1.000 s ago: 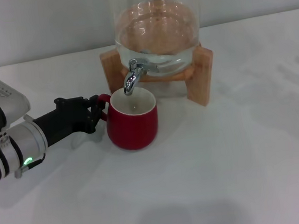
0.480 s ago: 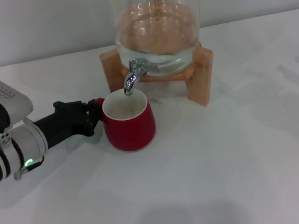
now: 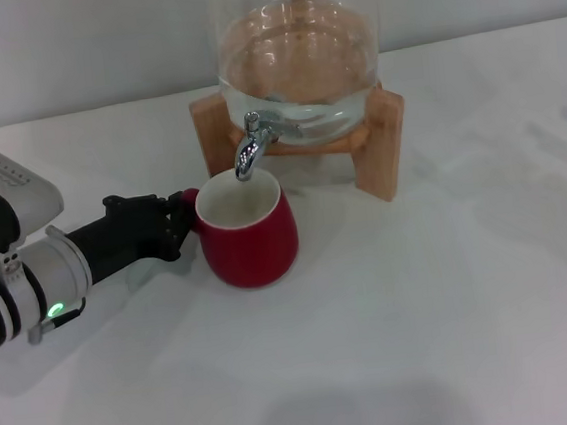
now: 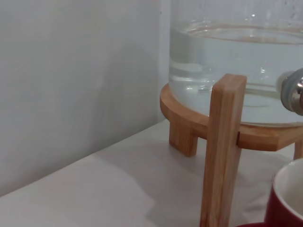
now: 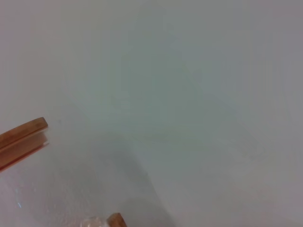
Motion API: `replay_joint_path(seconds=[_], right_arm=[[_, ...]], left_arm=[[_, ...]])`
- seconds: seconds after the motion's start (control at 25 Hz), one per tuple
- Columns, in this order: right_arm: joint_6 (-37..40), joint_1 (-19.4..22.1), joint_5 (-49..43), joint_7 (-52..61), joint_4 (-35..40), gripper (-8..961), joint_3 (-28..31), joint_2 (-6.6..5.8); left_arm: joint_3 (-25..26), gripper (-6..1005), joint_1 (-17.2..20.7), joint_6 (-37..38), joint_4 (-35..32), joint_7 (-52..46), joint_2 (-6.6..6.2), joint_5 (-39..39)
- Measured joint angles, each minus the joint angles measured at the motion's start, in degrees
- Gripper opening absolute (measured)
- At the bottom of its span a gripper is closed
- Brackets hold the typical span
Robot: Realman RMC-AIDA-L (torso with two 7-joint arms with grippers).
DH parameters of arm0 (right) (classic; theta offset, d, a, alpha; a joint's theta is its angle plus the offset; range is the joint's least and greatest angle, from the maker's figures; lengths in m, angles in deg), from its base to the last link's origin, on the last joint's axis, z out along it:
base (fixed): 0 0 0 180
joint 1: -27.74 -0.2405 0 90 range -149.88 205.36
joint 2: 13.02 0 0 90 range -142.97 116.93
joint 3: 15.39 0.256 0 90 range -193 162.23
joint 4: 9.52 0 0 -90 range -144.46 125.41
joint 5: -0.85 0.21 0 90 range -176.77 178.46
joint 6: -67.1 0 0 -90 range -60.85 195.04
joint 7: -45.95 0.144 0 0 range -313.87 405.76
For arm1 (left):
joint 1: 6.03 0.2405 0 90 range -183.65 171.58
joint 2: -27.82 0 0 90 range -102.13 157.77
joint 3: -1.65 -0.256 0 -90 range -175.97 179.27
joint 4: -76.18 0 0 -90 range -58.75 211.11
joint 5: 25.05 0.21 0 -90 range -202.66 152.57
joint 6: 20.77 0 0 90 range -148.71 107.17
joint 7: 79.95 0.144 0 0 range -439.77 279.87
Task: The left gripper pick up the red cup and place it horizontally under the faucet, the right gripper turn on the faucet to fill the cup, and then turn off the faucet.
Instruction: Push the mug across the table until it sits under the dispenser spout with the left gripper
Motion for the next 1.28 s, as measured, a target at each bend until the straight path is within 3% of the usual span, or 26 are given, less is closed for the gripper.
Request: replay_joint_path(seconds=[0.16,0.4,0.92,1.28], right_arm=[[0.01,0.00,0.00,0.00,0.00,766,0.00,-0.02],[-0.02,0.07,0.00,0.00,0.00,765,0.00,-0.05],[0.06,0.13,0.00,0.00,-0.04,766,0.14,-0.14],[0.10,0.10,0.06,0.00,-0.09,766,0.74,-0.14]], left_arm=[[0.00,142,0.04,-0.01,-0.17,0.00,0.00,0.01],[0.01,267,0.12,-0.02,-0.39,0.00,0.00,-0.14],[0.13,271,0.92,-0.75,-0.51,0.00,0.00,-0.29],[0.10,385,1.04,-0.87,-0.53,0.00,0.00,-0.35]])
